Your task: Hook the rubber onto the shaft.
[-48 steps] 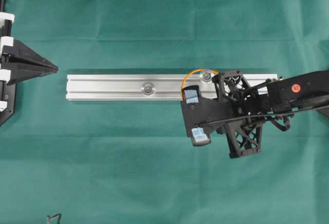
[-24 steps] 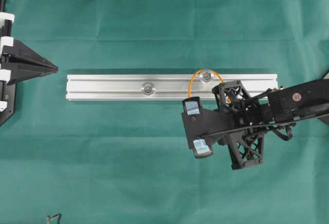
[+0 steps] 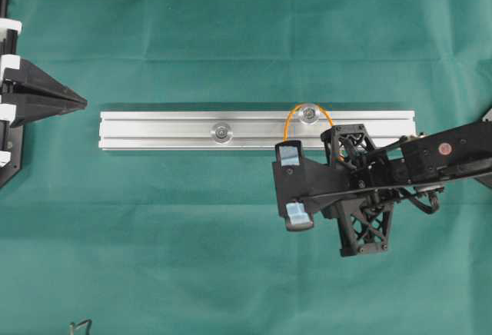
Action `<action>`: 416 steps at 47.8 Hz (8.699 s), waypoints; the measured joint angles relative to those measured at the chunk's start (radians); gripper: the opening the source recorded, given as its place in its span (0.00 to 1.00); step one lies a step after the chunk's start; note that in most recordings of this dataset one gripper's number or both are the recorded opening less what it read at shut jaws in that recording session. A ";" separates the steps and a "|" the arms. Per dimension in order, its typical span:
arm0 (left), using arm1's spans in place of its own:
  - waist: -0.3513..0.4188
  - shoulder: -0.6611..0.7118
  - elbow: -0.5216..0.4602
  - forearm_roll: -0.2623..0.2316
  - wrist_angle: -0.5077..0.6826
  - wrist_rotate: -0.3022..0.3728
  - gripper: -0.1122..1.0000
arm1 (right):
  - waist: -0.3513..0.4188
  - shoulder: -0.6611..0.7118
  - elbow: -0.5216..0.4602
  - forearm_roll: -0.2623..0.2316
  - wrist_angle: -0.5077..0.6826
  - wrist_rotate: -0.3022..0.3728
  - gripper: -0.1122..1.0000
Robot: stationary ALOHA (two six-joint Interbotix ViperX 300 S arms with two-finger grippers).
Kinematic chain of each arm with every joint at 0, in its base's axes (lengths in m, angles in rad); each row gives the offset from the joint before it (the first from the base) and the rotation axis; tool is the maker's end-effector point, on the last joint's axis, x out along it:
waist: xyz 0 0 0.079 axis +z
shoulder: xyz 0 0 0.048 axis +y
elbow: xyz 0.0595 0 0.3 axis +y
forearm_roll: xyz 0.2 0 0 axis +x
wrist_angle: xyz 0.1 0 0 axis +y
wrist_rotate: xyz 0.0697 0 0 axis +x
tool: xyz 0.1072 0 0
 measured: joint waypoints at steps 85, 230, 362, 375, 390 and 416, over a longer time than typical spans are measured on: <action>0.000 -0.002 0.000 0.000 0.000 0.000 0.10 | -0.063 0.107 -0.075 -0.017 -0.179 0.821 0.16; 0.000 0.000 0.000 0.002 0.000 0.002 0.10 | -0.230 0.365 -0.255 -0.069 -0.380 0.805 0.16; 0.002 0.000 0.000 0.000 0.000 0.002 0.10 | -0.222 0.408 -0.236 0.012 -0.393 0.808 0.16; 0.000 -0.002 0.000 0.000 0.000 0.003 0.10 | -0.213 0.385 -0.202 0.011 -0.393 0.810 0.16; 0.000 -0.002 0.000 0.002 0.000 0.005 0.10 | -0.218 0.350 -0.143 0.011 -0.391 0.810 0.16; 0.000 -0.002 0.000 0.002 0.000 0.008 0.10 | -0.215 0.261 -0.046 0.000 -0.391 0.807 0.16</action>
